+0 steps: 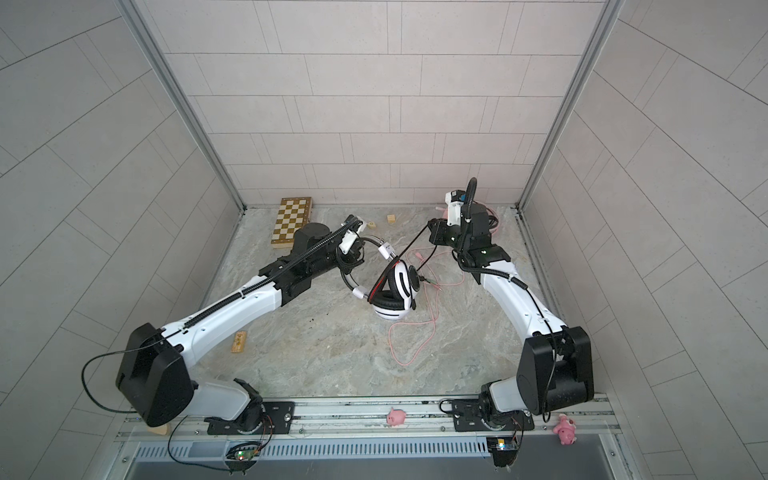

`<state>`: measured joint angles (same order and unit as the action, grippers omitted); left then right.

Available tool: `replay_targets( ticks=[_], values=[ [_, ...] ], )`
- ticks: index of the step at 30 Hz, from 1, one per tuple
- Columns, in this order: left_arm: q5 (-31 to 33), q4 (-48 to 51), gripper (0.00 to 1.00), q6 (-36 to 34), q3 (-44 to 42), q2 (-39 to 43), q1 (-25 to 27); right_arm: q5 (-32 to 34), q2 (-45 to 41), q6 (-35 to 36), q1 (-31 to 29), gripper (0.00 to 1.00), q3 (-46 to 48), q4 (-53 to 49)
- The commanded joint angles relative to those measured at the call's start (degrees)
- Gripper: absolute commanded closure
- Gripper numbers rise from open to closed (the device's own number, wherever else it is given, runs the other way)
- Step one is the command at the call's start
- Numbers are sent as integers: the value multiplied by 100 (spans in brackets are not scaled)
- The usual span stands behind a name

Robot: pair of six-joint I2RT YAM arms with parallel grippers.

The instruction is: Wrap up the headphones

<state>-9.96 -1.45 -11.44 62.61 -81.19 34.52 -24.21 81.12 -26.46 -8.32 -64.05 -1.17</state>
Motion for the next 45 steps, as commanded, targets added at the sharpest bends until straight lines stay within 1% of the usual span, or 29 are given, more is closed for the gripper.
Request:
replay_targets(
  ticks=[1,3,7,11,16,20,26,34,39,45],
  values=[
    [-788,-420,100,286,-45,327,10,89,98,-157,105,91,120,409],
    [-961,-593,100,407,-115,397,5,-28,177,-239,106,91,259,508],
    [-1011,-1101,100,722,-352,520,-29,-561,405,-350,89,88,532,855],
    [-1316,-1402,100,998,-425,584,-97,-740,661,-572,12,88,784,1252],
    [-1628,-1665,100,1296,-452,611,-193,-1269,1225,-940,-150,86,690,1673],
    [-1728,-1947,100,1660,-501,663,-346,-1411,1680,-1299,-381,85,616,2229],
    [-2004,-2364,100,2136,-540,637,-640,-1312,2478,-1576,-873,83,206,2779],
    [-2008,-2460,100,2301,-542,764,-903,-1071,3426,-1880,-1142,83,-218,3086],
    [-2007,-2520,100,2425,-537,785,-987,-924,3897,-1629,-1320,83,-651,2759],
    [-2015,-2574,100,2500,-554,807,-1044,-673,4068,-1083,-1529,83,-1024,2155]
  ],
)
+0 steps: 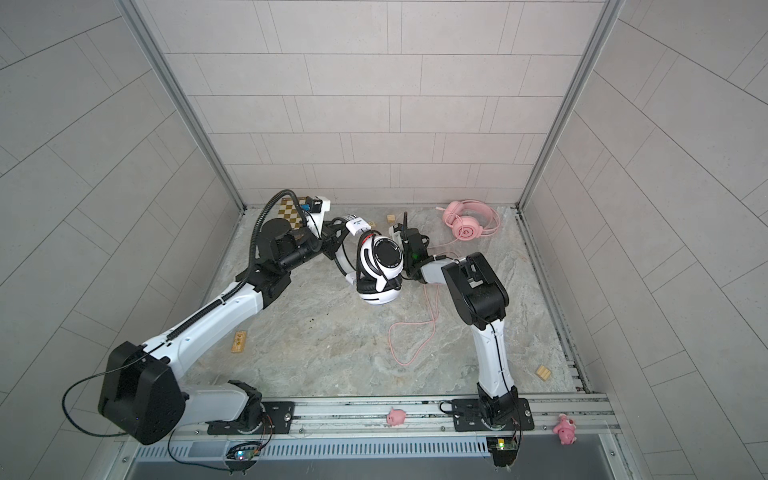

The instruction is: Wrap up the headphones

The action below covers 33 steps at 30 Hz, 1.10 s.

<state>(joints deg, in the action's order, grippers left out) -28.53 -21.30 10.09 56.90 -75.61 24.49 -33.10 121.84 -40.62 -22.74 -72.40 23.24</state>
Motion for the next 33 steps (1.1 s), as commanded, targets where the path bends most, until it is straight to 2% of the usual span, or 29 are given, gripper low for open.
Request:
replay_targets(
  ticks=[1,9,14,16,21,25,29,32,33],
  values=[
    [-152,-591,100,347,14,249,-46,249,-38,418,-105,83,-180,-367],
    [-58,-606,100,415,7,322,-144,583,-582,1085,-99,74,428,-491],
    [32,-611,100,398,-17,383,-174,605,-659,1407,-62,60,551,-431],
    [41,-602,100,392,-13,383,-181,304,-619,1547,-61,55,482,-359],
    [185,-533,100,389,-28,408,-260,60,-773,1166,86,51,778,-124],
    [335,-517,100,414,-39,459,-345,93,-1303,676,399,51,1586,274],
    [466,-554,100,510,-66,495,-431,-40,-1830,581,593,51,2229,369],
    [519,-567,100,574,-83,512,-479,-219,-2087,659,596,51,2804,885],
    [552,-563,100,586,-76,508,-489,-433,-2147,627,596,51,3051,1381]
  ],
)
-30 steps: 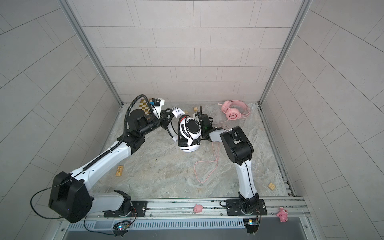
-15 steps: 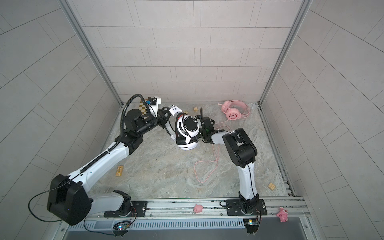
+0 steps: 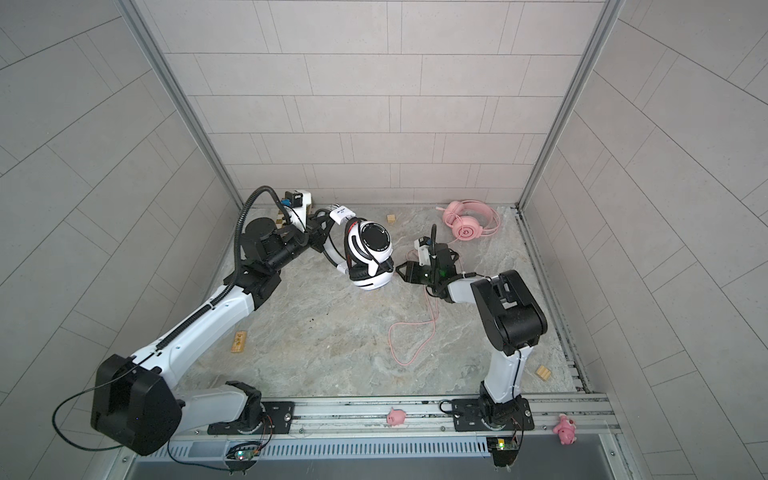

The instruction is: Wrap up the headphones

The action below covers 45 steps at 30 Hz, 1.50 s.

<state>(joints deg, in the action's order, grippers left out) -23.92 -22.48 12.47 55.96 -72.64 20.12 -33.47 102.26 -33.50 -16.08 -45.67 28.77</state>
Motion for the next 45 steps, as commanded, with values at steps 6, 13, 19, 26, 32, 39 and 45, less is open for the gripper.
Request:
replay_targets(
  ticks=[6,13,19,26,32,39,45],
  values=[
    [185,-413,100,361,7,207,-61,-204,-429,260,-598,44,1230,2302],
    [181,-409,100,387,2,198,-61,481,-205,597,-1119,38,703,2291],
    [133,-431,100,421,19,155,-67,582,568,202,-1170,38,95,2923],
    [116,-460,100,517,21,127,-87,656,1219,-234,-1406,41,-508,3338],
    [111,-474,100,569,24,114,-130,771,1736,-560,-1491,59,-812,3758],
    [408,-450,100,660,-5,169,-235,650,1753,-702,-1517,80,-654,3779],
    [1563,-294,100,1012,-69,330,-331,740,1328,-396,-1871,80,-158,3134]
  ],
)
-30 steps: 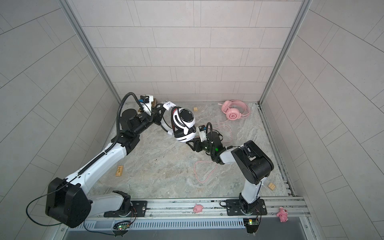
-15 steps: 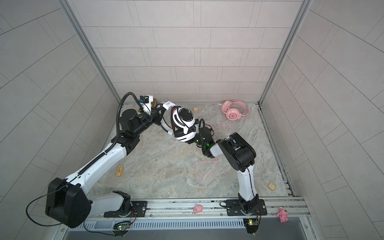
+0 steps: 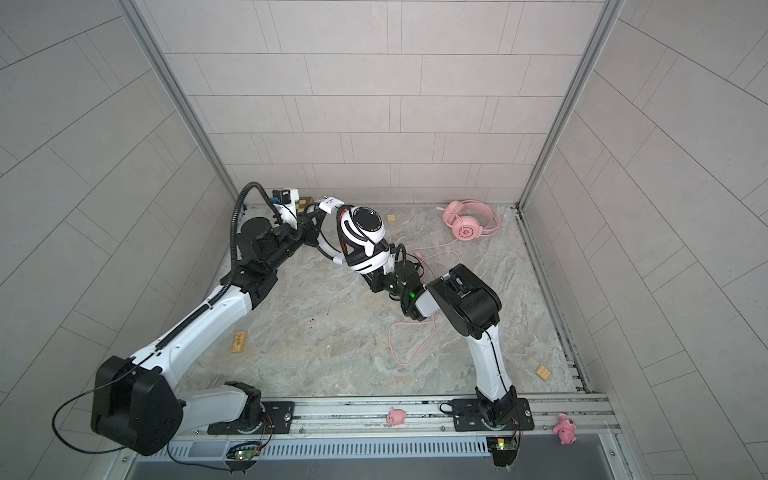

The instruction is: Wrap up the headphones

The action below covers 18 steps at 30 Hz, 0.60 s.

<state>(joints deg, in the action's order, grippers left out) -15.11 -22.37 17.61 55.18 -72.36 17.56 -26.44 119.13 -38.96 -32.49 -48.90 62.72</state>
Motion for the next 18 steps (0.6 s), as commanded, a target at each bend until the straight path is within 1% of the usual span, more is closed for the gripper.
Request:
replay_targets(
  ticks=[1,8,11,13,16,18],
  values=[
    [966,-234,100,591,-6,330,-77,71,-441,222,-328,80,262,-353],
    [2412,241,100,674,-10,450,-123,352,-1054,479,-880,80,827,-919],
    [3065,470,100,806,8,516,-200,511,-1406,594,-1072,81,1006,-1353],
    [3425,639,100,907,49,525,-255,679,-1720,824,-1289,81,1081,-1860],
    [3780,884,100,1019,135,511,-303,941,-2144,1147,-1577,81,1120,-2499],
    [3904,987,100,1022,168,489,-314,1097,-2466,1333,-1742,82,1120,-2921]
  ],
)
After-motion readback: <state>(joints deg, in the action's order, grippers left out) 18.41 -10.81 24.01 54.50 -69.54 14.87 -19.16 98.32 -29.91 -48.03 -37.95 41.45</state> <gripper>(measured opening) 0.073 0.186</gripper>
